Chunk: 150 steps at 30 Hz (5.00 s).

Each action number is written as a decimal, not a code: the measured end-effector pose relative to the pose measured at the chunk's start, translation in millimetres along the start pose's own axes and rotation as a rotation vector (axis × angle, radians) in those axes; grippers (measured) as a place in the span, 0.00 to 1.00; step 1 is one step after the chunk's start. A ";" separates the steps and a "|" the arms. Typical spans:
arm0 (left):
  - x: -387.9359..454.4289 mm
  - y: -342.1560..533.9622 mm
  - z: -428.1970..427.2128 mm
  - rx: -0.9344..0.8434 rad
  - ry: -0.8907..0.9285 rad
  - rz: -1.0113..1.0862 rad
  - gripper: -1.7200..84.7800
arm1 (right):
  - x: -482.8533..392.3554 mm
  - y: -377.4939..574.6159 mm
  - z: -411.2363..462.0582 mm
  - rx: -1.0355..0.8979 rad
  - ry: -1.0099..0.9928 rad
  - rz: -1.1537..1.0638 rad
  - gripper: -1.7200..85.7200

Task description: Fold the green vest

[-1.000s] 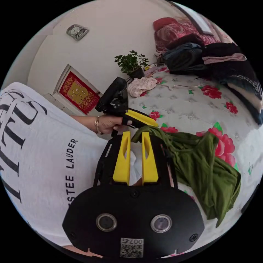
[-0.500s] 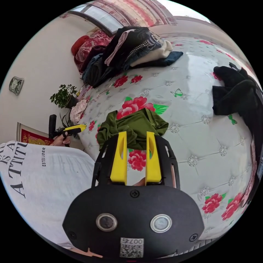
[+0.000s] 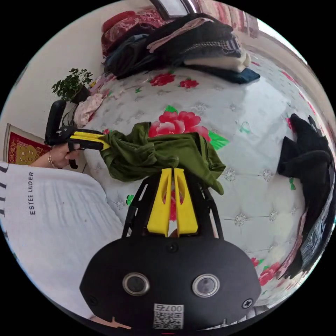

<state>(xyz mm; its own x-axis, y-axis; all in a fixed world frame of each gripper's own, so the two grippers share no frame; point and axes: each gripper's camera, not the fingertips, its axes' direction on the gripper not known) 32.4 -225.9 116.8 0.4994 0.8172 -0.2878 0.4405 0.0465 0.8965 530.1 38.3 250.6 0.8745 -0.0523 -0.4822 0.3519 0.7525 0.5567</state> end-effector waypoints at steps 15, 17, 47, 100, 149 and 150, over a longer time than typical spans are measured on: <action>-71.1 8.3 -102.0 0.268 -0.036 -0.360 0.07 | 44.5 -88.4 -81.5 0.355 -0.018 0.120 0.05; -74.6 7.2 -94.5 0.225 -0.063 -0.368 0.08 | 47.6 -77.4 -43.4 0.237 -0.033 0.133 0.06; -30.3 -87.1 -107.4 0.293 -0.140 -0.397 0.07 | 97.7 46.1 -145.1 0.495 -0.509 0.253 0.02; 345.4 -97.6 -208.5 0.604 -0.172 0.132 0.01 | -117.3 -70.2 130.9 -0.040 0.014 -0.108 0.02; 160.8 -110.4 73.2 -0.133 -0.209 -0.186 0.14 | -28.4 7.6 -35.2 0.060 -0.083 0.391 0.02; 167.6 -113.5 77.2 -0.142 -0.305 -0.166 0.11 | -27.6 5.7 -39.4 0.067 -0.083 0.394 0.02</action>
<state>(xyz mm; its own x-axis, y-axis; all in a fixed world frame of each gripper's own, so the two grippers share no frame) 123.7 -138.5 -59.2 0.6386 0.5840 -0.5012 0.4370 0.2609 0.8608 494.9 70.0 240.5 0.9698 0.1764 -0.1685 0.0033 0.6813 0.7320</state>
